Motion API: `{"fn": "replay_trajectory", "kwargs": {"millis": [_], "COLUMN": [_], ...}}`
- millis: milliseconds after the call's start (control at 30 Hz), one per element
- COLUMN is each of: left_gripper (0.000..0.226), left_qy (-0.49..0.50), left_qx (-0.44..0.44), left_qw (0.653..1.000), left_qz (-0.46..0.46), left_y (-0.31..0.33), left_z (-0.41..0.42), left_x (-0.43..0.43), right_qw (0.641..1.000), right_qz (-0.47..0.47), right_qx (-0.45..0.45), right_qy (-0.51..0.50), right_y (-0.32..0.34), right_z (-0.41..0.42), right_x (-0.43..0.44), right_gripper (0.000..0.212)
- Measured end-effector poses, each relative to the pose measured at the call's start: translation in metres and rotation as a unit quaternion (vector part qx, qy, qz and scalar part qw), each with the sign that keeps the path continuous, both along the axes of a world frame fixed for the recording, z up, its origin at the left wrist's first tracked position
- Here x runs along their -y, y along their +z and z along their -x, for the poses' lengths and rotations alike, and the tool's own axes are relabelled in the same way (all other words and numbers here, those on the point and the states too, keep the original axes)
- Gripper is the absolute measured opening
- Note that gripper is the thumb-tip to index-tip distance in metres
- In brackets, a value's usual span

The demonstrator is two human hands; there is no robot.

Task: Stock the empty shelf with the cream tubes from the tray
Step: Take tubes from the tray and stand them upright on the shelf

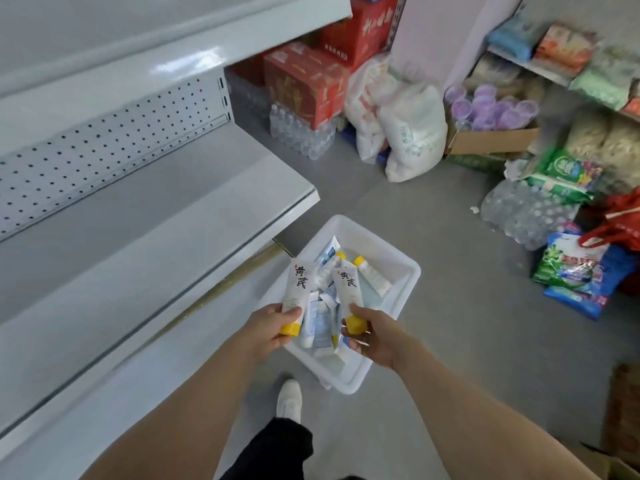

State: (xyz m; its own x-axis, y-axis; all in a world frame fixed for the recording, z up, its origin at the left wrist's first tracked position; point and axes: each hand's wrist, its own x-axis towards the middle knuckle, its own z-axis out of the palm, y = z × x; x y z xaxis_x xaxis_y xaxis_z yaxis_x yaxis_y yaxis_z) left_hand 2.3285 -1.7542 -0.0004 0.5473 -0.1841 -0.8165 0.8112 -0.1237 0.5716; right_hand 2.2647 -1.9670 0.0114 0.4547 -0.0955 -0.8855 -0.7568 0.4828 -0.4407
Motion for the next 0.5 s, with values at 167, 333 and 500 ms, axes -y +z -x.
{"fn": "replay_trajectory", "kwargs": {"millis": [167,333,500], "left_gripper": [0.035,0.03,0.035], "left_qy": [0.076,0.122,0.161], "left_qx": [0.07,0.174,0.277], "left_qw": [0.992,0.97,0.94], "left_qz": [0.072,0.114,0.114], "left_y": [0.073,0.162,0.248], "left_z": [0.04,0.079,0.097], "left_x": [-0.027,-0.066,-0.126], "right_qw": [0.991,0.962,0.907], "right_qz": [-0.014,-0.047,-0.08], "right_qx": [0.118,0.248,0.379], "right_qy": [0.068,0.101,0.165], "right_y": [0.058,0.125,0.204], "right_z": [0.026,0.034,0.027], "right_x": [-0.027,-0.075,-0.138], "right_gripper": [0.025,0.021,0.029]}}
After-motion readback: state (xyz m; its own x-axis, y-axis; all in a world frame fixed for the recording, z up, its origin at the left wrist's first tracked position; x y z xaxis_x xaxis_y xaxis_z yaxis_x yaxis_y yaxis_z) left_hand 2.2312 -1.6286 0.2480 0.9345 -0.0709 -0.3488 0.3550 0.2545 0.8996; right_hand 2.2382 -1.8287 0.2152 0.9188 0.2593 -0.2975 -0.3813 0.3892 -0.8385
